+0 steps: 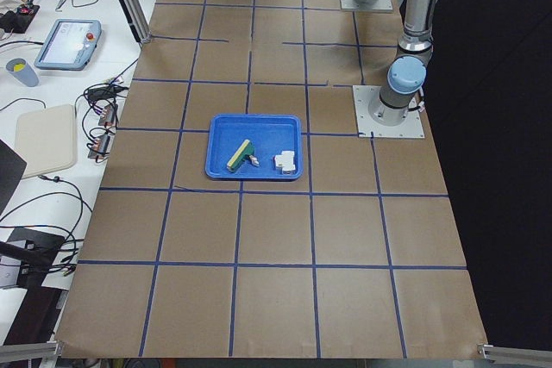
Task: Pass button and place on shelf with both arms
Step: 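Move the right gripper onto the button's base beside the left gripper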
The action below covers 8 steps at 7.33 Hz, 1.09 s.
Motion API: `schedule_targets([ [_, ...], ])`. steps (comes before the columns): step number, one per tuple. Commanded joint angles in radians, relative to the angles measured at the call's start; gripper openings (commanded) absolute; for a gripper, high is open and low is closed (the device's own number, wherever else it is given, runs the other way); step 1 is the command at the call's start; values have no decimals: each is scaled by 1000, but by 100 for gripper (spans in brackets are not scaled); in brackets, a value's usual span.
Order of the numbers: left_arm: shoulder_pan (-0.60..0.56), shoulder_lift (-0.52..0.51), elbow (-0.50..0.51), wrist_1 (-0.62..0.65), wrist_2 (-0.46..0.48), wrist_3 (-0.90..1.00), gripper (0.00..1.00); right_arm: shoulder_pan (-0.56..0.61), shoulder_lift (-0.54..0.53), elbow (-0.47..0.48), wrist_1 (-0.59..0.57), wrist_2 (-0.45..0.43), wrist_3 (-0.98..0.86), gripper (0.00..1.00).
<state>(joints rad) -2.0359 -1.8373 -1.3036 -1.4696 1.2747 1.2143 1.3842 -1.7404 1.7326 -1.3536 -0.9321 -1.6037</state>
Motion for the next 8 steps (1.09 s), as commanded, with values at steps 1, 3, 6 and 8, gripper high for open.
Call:
schedule_targets([
  [1,-1,24,-6,-4,0,-4,0,-2,2,1,-43,27,-41,98],
  [3,-12,41,-19,-20,3,-4,0,-4,4,1,-65,30,-39,98],
  [6,-10,39,-17,-23,5,-5,0,-5,4,-4,-84,30,-38,98],
  [8,-12,27,-16,-26,9,-9,0,-5,-2,-5,-108,32,-27,98],
])
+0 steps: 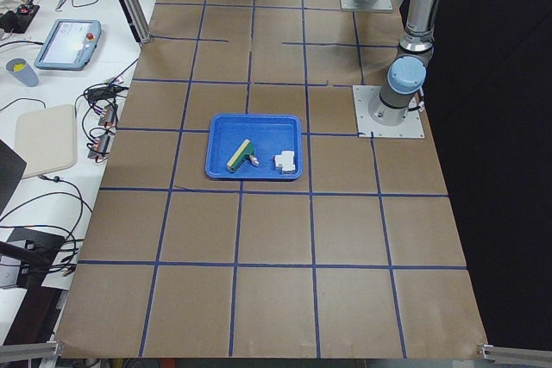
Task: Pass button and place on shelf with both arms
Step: 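Close the right gripper on the button base below the left gripper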
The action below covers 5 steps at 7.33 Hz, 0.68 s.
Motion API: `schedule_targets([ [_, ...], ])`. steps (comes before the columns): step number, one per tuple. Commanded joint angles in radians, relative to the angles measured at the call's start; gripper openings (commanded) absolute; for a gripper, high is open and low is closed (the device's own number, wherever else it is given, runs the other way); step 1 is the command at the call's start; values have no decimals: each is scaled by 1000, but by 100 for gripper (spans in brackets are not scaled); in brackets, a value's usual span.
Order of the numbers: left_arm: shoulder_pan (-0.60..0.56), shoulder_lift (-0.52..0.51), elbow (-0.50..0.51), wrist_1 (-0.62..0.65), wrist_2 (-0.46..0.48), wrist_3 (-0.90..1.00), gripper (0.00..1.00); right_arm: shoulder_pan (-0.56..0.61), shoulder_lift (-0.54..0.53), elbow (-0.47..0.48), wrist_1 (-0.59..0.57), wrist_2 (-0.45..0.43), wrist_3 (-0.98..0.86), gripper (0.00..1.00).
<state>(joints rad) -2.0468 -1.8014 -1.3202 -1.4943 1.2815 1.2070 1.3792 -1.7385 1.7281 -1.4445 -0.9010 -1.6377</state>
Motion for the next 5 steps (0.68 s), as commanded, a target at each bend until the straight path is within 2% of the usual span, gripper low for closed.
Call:
schedule_targets([
  [1,-1,-13,1,0,2,-3,0,3,-9,2,-19,7,10,98],
  [5,-1,-4,1,0,2,-10,0,4,-1,5,-17,31,10,98],
])
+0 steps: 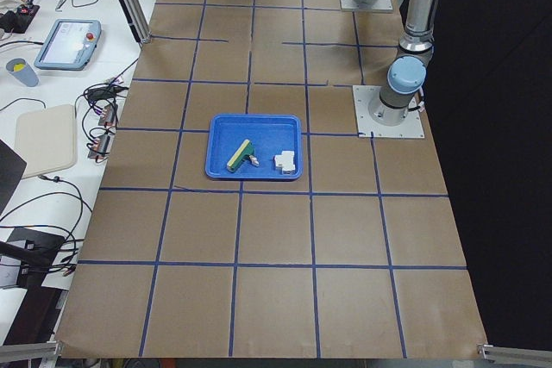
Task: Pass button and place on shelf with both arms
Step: 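Close the right gripper on the button base below the left gripper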
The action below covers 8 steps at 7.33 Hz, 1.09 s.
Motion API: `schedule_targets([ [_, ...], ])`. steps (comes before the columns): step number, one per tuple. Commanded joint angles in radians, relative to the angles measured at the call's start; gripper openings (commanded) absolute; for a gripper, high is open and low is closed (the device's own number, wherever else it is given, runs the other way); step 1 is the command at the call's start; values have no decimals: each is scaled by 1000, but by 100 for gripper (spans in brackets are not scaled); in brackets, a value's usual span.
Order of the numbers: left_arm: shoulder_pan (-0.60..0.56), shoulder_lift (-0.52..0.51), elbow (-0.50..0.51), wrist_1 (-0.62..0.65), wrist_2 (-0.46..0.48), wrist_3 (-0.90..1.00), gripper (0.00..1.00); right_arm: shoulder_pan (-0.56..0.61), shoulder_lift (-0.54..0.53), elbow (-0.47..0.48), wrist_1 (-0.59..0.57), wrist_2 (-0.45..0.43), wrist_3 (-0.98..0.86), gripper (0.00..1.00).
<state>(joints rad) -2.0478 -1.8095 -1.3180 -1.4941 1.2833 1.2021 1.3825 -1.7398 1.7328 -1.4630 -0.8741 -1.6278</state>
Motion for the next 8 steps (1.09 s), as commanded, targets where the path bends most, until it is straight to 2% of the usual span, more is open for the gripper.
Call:
schedule_targets([
  [1,0,-1,-3,0,2,-7,0,1,2,1,1,4,0,97],
  [8,0,2,-3,8,-4,-7,0,4,14,11,10,30,5,97],
])
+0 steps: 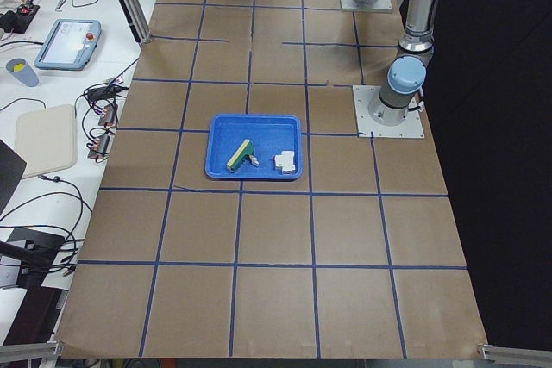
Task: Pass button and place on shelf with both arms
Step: 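Close the right gripper on the button base below the left gripper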
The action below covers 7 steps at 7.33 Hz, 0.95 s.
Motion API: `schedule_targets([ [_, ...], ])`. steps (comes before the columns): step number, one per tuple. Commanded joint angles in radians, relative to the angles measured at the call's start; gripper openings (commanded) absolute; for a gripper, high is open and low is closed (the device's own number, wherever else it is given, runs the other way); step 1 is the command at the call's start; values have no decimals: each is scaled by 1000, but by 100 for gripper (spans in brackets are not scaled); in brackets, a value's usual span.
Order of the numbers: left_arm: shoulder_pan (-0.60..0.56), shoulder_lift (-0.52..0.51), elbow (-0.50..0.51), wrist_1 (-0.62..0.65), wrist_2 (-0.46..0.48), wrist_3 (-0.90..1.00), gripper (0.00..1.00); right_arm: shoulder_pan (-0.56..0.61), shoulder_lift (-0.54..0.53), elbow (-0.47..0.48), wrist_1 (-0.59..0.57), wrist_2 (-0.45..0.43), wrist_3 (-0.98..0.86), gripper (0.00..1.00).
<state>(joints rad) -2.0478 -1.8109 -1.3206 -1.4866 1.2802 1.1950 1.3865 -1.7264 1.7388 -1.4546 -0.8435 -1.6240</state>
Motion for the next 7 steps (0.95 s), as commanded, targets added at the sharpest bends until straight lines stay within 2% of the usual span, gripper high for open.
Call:
schedule_targets([
  [1,0,8,0,0,-1,0,0,0,-1,7,5,0,12,97],
  [2,0,8,0,0,-1,0,0,0,-4,7,4,1,13,97],
  [4,0,5,0,0,-1,0,0,0,-8,5,-4,1,12,77],
  [5,0,4,0,2,-1,0,0,0,-10,5,-6,1,10,75],
  [6,0,4,0,3,-2,0,0,0,-9,5,-4,0,12,54],
  [7,0,4,-3,3,-2,-2,0,0,-12,5,-6,0,12,22],
])
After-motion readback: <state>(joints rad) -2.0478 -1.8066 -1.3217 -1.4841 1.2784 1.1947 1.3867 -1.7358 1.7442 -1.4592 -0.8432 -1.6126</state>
